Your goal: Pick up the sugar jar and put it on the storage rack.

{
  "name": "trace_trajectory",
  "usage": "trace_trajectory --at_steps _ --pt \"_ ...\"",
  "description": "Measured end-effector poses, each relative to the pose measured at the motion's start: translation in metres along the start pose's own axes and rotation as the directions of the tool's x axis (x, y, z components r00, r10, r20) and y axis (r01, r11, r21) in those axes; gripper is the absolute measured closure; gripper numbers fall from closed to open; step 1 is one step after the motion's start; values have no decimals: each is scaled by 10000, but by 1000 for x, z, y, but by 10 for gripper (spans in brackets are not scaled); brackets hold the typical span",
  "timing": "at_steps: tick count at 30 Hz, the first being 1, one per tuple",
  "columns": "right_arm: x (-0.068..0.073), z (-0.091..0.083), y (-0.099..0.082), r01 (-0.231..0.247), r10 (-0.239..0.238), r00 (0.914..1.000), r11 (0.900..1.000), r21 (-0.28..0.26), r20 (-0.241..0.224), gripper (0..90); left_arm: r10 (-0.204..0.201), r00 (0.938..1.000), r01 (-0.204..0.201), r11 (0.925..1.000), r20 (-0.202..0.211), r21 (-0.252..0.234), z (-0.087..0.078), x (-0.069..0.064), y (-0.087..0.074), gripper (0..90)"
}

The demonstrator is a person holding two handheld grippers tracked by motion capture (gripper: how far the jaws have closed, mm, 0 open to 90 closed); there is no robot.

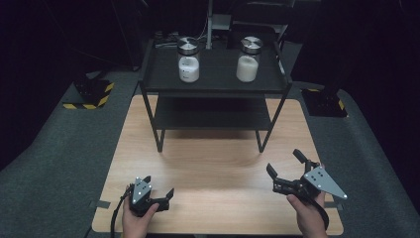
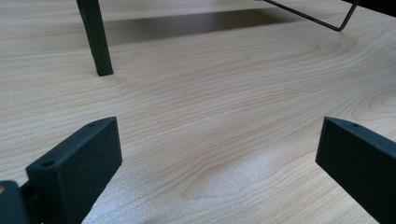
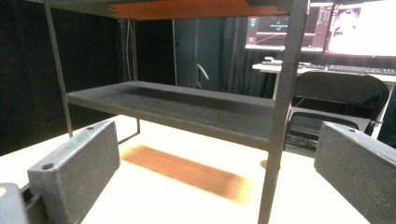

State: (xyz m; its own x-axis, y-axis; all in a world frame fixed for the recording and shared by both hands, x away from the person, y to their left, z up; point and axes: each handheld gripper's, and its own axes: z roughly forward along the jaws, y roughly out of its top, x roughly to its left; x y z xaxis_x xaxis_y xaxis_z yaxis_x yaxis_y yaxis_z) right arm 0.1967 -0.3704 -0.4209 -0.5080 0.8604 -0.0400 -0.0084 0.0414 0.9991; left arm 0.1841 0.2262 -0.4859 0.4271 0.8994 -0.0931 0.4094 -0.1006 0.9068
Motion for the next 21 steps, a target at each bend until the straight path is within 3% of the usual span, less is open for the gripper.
trace_trajectory --at_steps 15,21 --pt "-8 -11 -32 -91 49 9991 9951 988 426 0 -108 9999 108 9999 -9 -20 -1 1 -1 6" --pt "-7 -14 -42 61 -161 9978 9886 1504 649 0 -89 10000 89 10000 -14 -38 -1 1 -1 6"
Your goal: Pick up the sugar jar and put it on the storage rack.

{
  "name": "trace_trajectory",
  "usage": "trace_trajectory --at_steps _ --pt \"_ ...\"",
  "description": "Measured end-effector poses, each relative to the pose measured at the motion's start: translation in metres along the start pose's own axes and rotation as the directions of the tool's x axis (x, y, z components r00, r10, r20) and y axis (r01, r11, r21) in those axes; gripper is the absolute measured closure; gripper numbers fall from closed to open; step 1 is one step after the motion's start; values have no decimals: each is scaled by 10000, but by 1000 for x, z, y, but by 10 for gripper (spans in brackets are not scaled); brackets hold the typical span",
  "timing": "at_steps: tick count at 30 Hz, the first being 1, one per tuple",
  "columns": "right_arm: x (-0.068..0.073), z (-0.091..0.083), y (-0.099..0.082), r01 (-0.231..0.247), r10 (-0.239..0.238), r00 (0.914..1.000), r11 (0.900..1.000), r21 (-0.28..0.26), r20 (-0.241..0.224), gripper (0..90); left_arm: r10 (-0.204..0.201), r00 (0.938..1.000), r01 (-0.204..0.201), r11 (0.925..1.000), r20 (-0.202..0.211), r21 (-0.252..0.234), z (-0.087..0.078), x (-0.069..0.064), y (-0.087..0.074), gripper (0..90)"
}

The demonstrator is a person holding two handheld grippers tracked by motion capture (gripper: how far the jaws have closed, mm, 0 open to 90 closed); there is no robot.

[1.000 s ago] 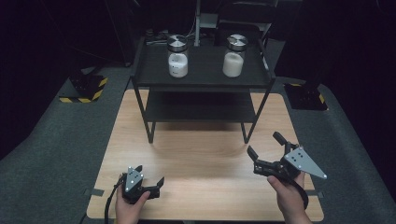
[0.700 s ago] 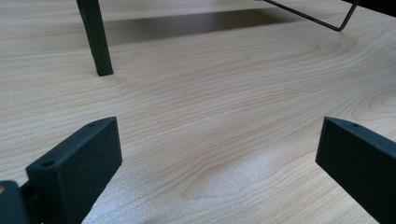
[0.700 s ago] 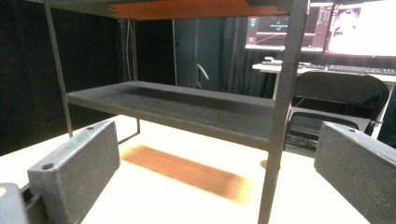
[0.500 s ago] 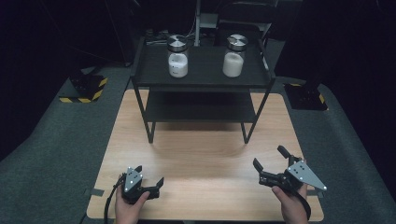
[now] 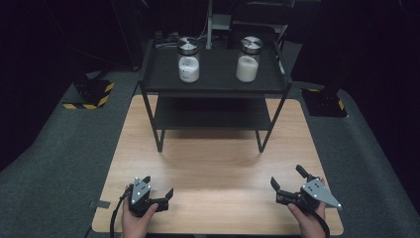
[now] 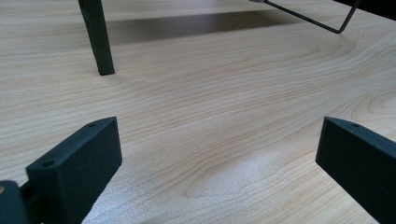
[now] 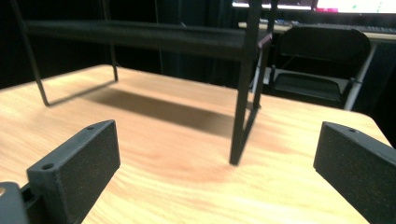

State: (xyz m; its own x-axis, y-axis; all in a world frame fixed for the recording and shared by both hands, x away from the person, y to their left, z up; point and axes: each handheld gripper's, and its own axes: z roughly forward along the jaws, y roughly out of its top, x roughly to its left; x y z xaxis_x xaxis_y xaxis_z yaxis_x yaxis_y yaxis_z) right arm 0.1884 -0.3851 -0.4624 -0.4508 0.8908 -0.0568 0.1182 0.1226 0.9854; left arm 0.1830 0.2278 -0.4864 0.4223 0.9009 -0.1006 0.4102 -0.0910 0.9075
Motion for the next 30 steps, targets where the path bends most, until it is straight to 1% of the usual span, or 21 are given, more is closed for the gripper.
trace_trajectory --at_steps 4,8,10,16,30 --pt "-2 0 -6 -66 63 9999 9995 294 113 0 11 10000 -11 10000 4 7 0 0 0 7" --pt "-2 1 -10 -23 7 9996 9982 598 271 0 2 10000 -2 10000 13 -17 0 0 0 6" --pt "-2 2 -11 91 -115 9995 9967 812 288 0 -14 10000 14 10000 11 -9 0 0 0 7" --pt "-3 4 -17 16 -63 9993 9920 1262 373 0 -48 10000 48 10000 37 1 0 1 0 6" --pt "-4 5 -22 102 -183 9989 9843 1764 441 1 -133 9999 132 9998 42 125 1 2 2 6"
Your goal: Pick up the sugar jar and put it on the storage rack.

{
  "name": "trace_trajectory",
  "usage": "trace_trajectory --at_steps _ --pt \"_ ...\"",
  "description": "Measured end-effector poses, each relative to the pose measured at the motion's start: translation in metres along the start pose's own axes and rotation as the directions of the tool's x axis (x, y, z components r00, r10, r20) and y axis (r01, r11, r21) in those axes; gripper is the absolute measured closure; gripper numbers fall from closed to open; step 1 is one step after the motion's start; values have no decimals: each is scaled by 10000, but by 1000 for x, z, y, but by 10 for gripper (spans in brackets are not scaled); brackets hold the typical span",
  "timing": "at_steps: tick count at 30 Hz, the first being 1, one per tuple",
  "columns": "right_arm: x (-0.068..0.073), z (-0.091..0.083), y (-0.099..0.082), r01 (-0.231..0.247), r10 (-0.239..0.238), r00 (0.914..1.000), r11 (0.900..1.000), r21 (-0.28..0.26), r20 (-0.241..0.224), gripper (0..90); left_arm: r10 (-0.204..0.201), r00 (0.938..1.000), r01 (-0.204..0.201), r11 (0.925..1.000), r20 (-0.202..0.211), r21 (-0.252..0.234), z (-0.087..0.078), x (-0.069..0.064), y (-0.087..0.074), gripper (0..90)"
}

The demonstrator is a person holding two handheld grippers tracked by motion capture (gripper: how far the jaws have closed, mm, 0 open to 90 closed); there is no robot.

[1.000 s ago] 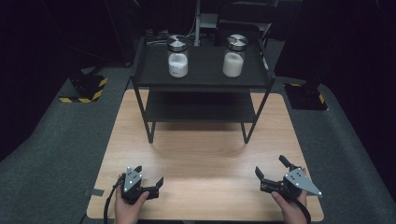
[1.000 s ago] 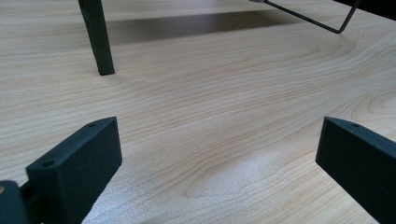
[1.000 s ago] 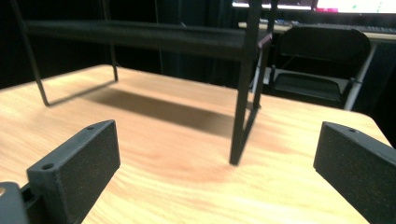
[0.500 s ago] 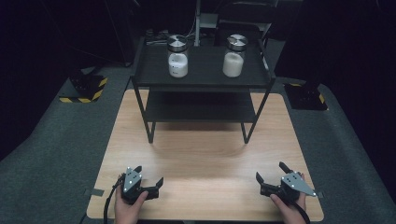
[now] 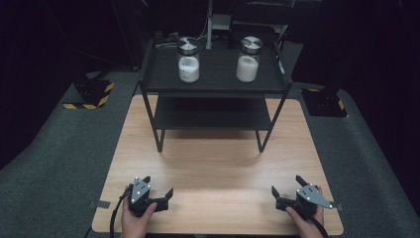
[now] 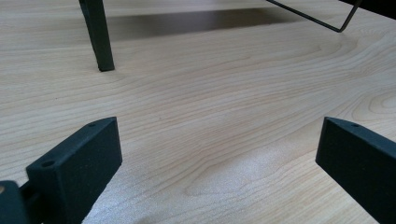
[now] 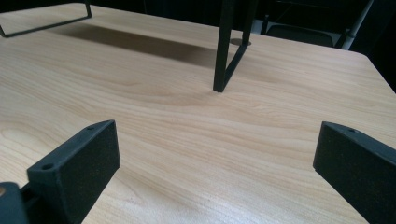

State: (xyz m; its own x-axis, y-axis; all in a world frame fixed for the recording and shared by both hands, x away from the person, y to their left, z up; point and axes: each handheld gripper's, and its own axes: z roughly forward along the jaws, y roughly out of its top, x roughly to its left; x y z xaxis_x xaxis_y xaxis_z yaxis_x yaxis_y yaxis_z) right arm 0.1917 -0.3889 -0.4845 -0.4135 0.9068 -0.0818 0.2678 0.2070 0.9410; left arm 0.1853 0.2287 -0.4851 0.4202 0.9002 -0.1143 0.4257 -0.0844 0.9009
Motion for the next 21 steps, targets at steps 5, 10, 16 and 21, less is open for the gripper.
trace_trajectory --at_steps 5,10,16,21 --pt "-1 1 -1 -37 36 10000 9999 112 51 1 17 10000 -17 10000 8 -48 0 0 -1 6" --pt "-2 1 -2 -83 80 9998 9998 177 173 1 56 10000 -55 9999 60 -89 -1 1 -2 6" --pt "-1 1 -1 -143 137 9996 9997 210 264 1 10 10000 -9 9999 80 -109 -1 2 -2 6" --pt "-1 2 -1 -152 145 9995 9996 245 282 2 13 10000 -12 9999 82 -117 -2 1 -2 7"
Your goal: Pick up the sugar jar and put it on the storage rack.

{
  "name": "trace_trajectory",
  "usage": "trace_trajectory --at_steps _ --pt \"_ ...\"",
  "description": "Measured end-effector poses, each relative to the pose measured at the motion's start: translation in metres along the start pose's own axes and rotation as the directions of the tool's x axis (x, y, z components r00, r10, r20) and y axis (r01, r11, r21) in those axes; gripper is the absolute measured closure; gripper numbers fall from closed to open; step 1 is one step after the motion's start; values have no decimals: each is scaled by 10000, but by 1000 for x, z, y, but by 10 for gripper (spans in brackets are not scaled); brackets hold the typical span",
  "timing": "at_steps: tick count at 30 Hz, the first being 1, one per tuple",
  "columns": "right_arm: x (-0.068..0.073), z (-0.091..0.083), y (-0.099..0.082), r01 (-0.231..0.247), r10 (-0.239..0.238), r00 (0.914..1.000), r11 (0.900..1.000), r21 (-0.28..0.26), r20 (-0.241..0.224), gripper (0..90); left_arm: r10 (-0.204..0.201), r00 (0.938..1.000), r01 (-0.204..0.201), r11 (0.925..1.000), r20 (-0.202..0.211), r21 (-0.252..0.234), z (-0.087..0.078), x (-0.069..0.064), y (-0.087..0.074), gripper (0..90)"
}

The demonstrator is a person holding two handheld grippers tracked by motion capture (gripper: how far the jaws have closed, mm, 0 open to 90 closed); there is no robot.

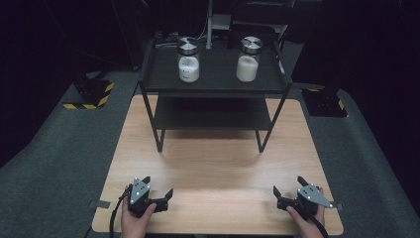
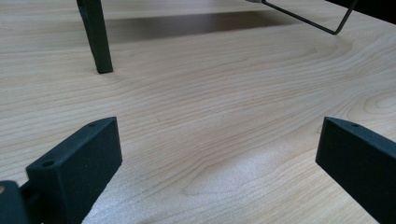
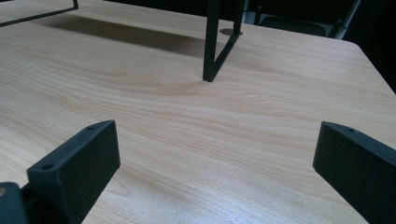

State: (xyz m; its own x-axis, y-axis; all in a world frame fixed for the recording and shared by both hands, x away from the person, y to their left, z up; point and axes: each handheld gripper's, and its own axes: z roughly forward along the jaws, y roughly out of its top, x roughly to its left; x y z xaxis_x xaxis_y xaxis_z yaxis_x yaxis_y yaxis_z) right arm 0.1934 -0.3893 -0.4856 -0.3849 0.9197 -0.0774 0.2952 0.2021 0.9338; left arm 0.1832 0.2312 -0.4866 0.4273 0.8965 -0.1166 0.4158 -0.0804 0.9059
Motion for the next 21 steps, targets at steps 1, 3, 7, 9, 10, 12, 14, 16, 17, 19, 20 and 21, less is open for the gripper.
trace_trajectory --at_steps 1,3,7,9,10,12,14,16,17,19,20,21 --pt "0 0 0 -22 22 10000 10000 0 12 2 2 10000 -2 10000 9 0 0 0 0 7" --pt "0 0 0 -33 33 10000 10000 -17 20 1 15 10000 -15 10000 2 27 0 0 0 6" --pt "0 0 0 -25 25 10000 10000 8 -20 2 44 10000 -44 10000 -10 62 0 0 1 6" --pt "0 0 0 -54 54 10000 10000 18 -14 2 38 10000 -38 10000 -18 59 0 0 1 6" --pt "0 0 0 -69 69 10000 10000 22 -17 2 46 10000 -46 10000 -14 68 0 0 1 6" --pt "0 0 0 -74 74 10000 10000 31 -20 2 41 10000 -41 9999 -5 95 1 0 2 6" --pt "0 0 1 -65 65 10000 10000 55 -17 2 7 10000 -7 10000 4 96 1 0 2 6" --pt "0 0 0 -87 87 10000 10000 41 -2 2 -64 10000 64 10000 63 74 1 2 1 7" --pt "0 0 0 -84 84 10000 10000 33 -12 2 -119 9999 118 9999 103 100 1 3 2 6" --pt "0 0 0 -92 92 10000 10000 30 24 2 -254 9996 252 9996 139 133 1 5 2 6" --pt "0 0 0 -99 99 9999 9999 39 20 2 -302 9994 300 9995 175 121 1 6 2 7" --pt "0 0 0 -98 98 10000 9999 39 11 2 -316 9993 313 9994 210 130 0 7 2 7"
